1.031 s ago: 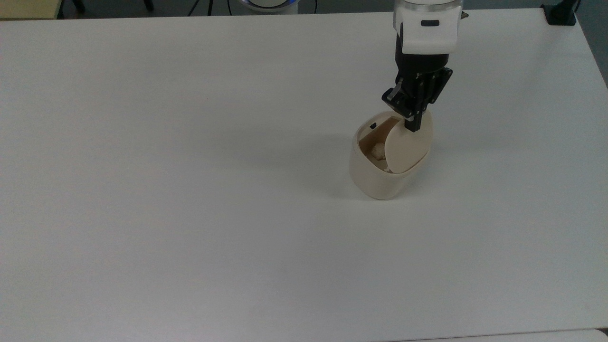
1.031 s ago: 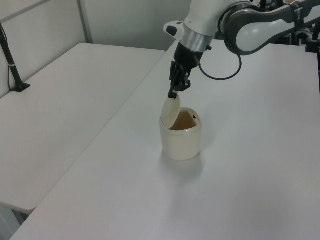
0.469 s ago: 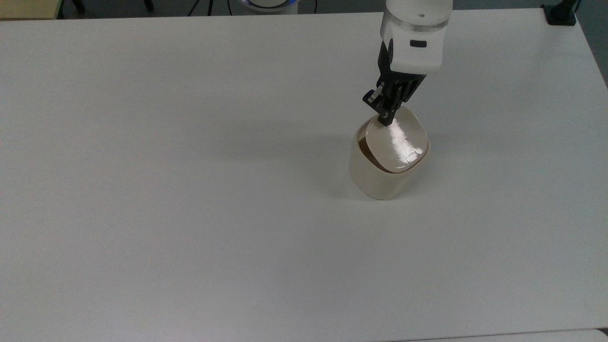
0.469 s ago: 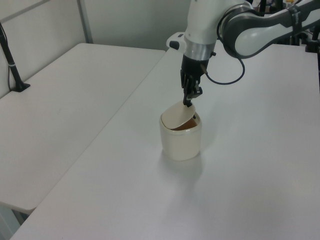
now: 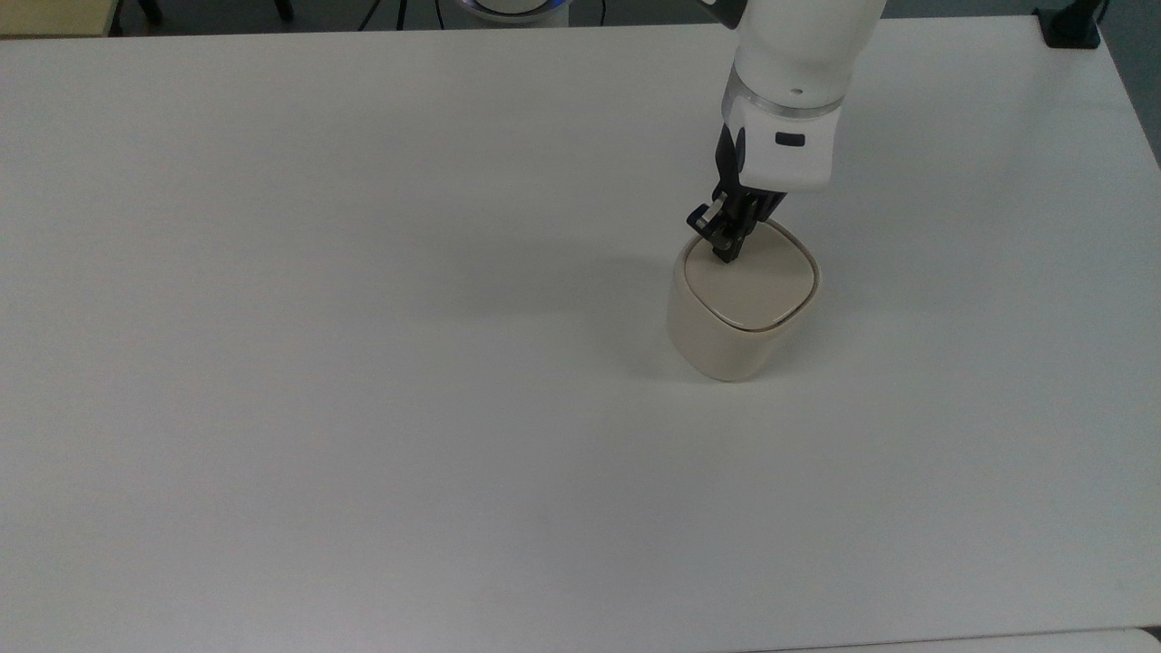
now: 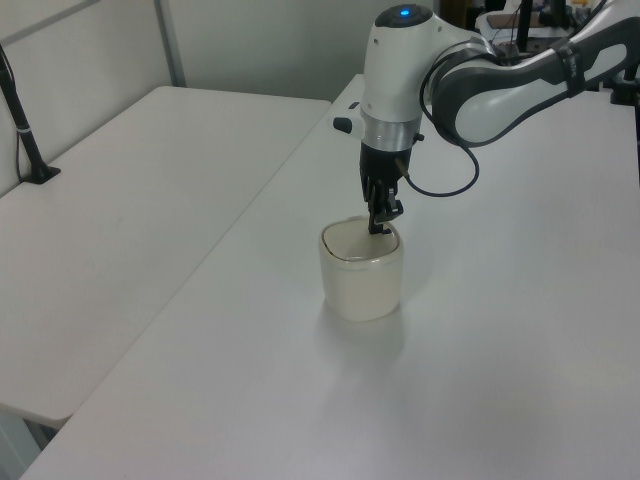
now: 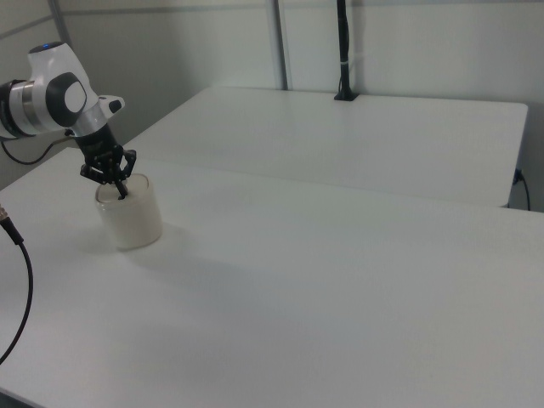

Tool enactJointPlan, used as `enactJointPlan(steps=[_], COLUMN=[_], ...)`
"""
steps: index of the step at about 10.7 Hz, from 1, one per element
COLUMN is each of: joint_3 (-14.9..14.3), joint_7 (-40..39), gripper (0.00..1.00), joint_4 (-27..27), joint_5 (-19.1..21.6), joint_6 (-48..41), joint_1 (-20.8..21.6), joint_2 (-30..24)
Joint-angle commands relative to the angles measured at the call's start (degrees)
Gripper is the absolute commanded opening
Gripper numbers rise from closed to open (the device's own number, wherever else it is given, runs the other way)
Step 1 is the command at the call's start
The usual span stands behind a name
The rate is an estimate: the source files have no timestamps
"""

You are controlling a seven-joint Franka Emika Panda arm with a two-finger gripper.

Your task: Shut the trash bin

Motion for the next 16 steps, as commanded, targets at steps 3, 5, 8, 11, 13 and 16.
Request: enactJointPlan(steps=[3,5,8,11,13,16], joint_3=[-0.4,-0.84,-0.84,-0.75,-0.75,-0.84], joint_7=[-0.54,1.82,11.47,17.2,17.92,17.83], gripper=[0.0,0.0,0.0,0.0,0.16,0.83], joint_4=[0.6,0.51,-0.1,-4.04,-4.24,-4.06], joint_5=[0.71,1.32,1.42,1.59,1.59,2.56], joint_6=[-7.07,-14.55,-22.11,-26.97,-26.71,-26.53], joint_1=[-1.75,-5.96,-13.69,-18.71,-20.3,-20.66], joint_2=[-6.73,-11.22,-16.06,-21.76,-22.31,-22.14])
